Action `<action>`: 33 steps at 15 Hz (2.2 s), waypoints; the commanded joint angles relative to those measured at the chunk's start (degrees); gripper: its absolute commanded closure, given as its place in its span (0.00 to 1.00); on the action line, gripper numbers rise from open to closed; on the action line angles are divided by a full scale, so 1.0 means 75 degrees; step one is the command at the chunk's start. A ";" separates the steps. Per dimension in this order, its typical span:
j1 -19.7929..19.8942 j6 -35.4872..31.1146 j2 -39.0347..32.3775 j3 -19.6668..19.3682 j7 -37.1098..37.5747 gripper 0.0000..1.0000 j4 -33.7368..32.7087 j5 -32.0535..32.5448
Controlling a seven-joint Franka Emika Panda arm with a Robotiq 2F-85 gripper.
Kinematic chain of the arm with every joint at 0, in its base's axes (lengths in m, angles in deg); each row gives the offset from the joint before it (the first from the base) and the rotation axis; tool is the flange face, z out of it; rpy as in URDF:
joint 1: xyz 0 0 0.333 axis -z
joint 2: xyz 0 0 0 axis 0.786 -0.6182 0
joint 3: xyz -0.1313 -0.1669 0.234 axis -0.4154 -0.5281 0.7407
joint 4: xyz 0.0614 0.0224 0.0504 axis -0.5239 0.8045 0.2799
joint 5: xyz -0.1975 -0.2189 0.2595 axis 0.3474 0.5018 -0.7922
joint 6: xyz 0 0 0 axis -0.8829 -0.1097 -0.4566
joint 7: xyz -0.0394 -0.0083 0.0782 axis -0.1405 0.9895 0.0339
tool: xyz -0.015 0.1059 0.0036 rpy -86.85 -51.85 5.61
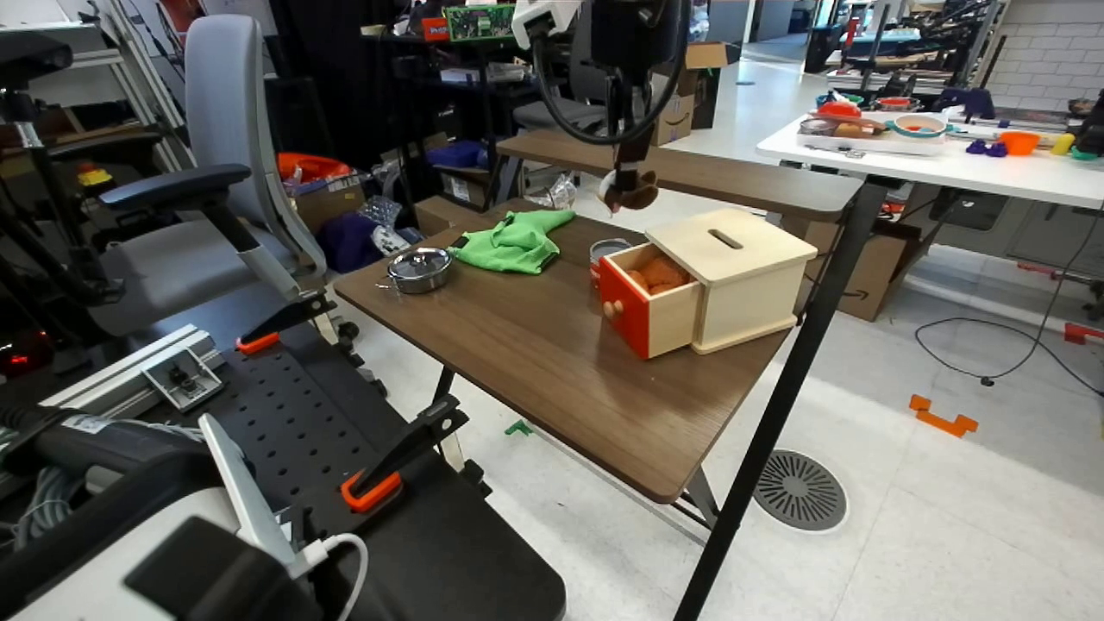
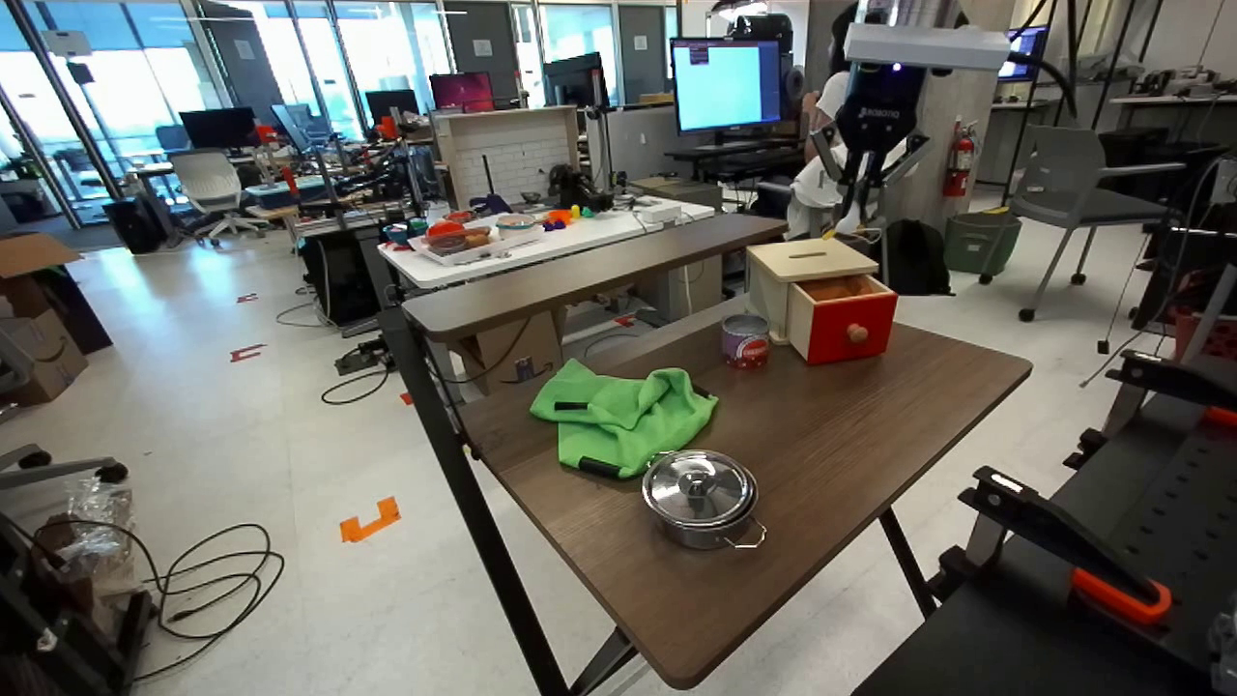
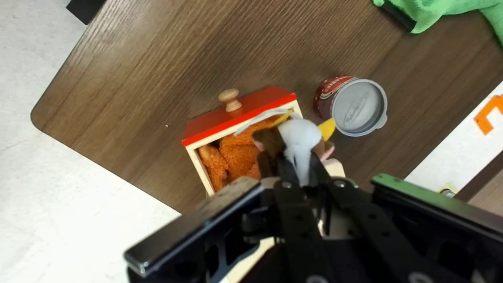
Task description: Put the brown toy inside the drawer on the right
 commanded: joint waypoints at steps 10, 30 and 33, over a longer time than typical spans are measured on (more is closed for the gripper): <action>0.0137 0.0192 -0.1019 -0.0210 -0.0079 0.97 -0.0700 -0.0170; 0.0024 -0.0074 -0.2188 -0.0340 0.0089 0.97 -0.1657 -0.0072; -0.0003 -0.0087 -0.2276 -0.0362 0.0098 0.97 -0.1694 -0.0037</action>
